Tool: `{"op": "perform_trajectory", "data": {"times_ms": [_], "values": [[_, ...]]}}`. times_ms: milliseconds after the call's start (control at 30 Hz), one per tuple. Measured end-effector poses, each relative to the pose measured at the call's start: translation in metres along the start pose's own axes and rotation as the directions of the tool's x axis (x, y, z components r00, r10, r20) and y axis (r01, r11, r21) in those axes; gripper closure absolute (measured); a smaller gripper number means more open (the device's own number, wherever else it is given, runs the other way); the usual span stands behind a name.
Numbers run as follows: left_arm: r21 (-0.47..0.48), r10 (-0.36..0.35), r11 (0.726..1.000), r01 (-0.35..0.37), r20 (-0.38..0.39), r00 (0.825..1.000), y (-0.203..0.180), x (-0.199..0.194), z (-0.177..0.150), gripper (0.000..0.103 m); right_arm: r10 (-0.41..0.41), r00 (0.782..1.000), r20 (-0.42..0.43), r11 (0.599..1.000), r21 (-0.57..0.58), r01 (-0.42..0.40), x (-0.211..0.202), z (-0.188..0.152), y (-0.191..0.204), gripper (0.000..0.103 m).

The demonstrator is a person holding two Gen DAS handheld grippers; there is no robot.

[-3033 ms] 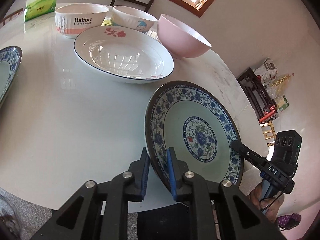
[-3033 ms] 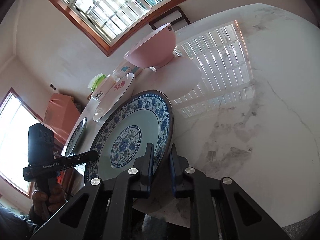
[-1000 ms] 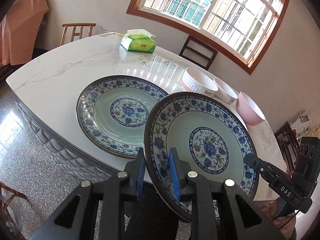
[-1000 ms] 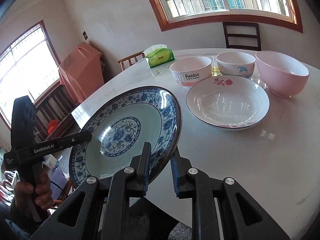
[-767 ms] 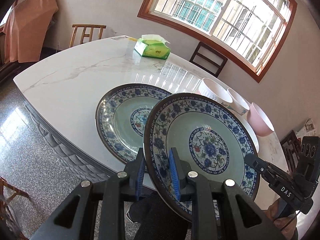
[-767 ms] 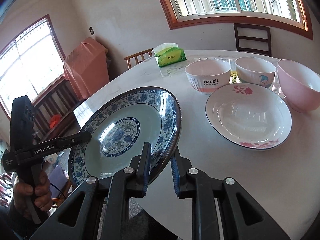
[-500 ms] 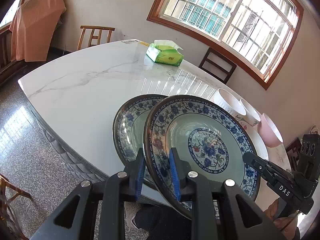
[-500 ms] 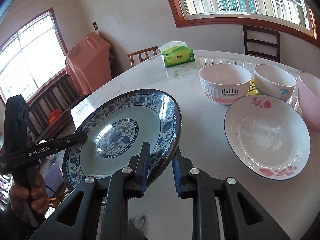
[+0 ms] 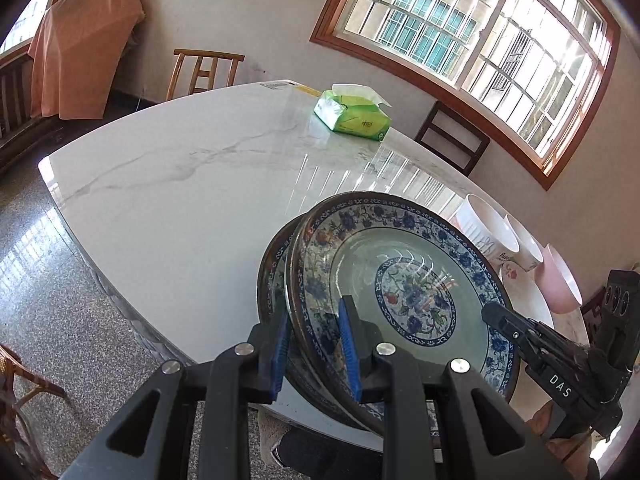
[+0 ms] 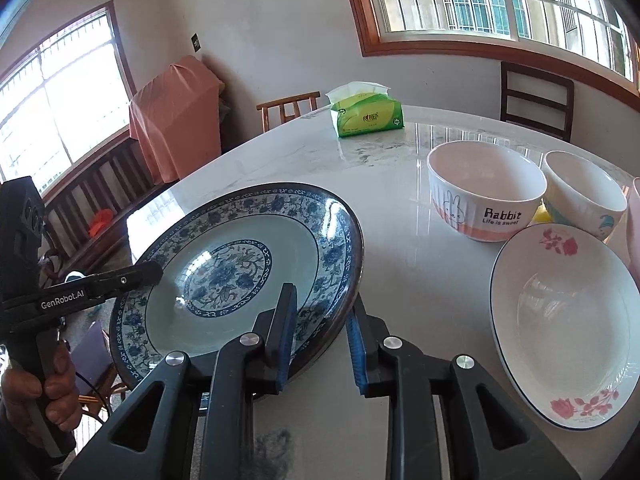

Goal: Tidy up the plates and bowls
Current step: 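Lower the held plate onto the other blue-and-white plate and open the left gripper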

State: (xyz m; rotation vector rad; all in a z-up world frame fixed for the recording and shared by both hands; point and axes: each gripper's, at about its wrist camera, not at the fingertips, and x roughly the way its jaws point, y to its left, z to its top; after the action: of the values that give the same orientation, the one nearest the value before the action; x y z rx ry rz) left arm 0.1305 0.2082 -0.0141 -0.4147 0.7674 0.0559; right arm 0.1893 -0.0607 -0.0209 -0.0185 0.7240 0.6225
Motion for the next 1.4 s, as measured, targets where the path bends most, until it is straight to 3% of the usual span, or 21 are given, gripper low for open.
{"op": "perform_trajectory", "data": {"times_ms": [467,1167,1400], "values": [[-0.020,0.002,1.000,-0.002,-0.012,1.000,0.009,0.012,0.001,0.080,-0.023,1.000,0.001,0.999,-0.031,0.023,0.011,0.001,0.009,0.079],[0.000,0.027,1.000,-0.027,0.005,1.000,0.010,0.017,0.000,0.078,-0.037,0.997,-0.069,0.999,-0.016,0.035,0.027,0.007,0.007,0.075],[-0.055,-0.031,0.998,0.032,0.005,0.999,0.020,0.018,0.003,0.076,-0.027,0.997,-0.078,1.000,-0.013,0.026,0.030,0.007,0.007,0.074]]}}
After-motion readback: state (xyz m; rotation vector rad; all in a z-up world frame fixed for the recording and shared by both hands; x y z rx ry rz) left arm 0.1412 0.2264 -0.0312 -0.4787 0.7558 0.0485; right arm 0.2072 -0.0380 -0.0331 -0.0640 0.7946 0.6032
